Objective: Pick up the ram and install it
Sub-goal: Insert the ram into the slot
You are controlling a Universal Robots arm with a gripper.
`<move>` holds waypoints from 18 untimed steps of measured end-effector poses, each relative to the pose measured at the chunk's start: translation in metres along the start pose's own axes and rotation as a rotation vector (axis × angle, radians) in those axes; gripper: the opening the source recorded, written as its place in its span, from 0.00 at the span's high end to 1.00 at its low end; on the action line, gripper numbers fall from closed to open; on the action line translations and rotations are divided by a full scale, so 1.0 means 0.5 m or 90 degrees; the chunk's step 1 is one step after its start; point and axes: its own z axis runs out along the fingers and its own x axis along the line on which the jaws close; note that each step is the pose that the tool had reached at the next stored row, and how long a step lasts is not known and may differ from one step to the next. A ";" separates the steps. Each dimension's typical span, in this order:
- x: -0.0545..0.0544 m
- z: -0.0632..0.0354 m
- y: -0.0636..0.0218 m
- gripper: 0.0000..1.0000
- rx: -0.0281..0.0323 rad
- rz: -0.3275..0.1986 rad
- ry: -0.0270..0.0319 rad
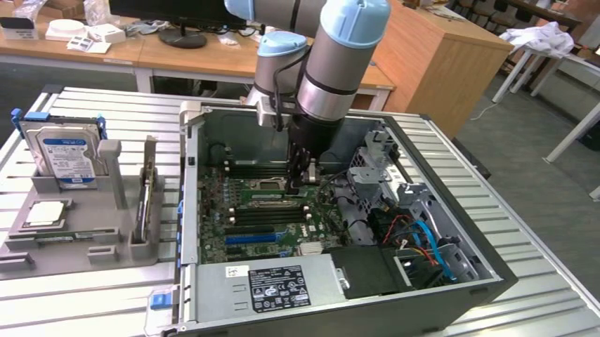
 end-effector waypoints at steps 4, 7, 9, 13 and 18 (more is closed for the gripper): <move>0.000 0.006 0.000 0.88 -0.0001 0.000 0.0001; 0.000 0.011 0.000 0.88 0.0000 0.000 0.0002; 0.000 0.014 -0.001 0.88 -0.0001 0.000 0.0002; 0.001 0.020 -0.001 0.88 0.0000 0.000 0.0002; 0.001 0.027 -0.001 0.88 -0.0001 0.000 0.0002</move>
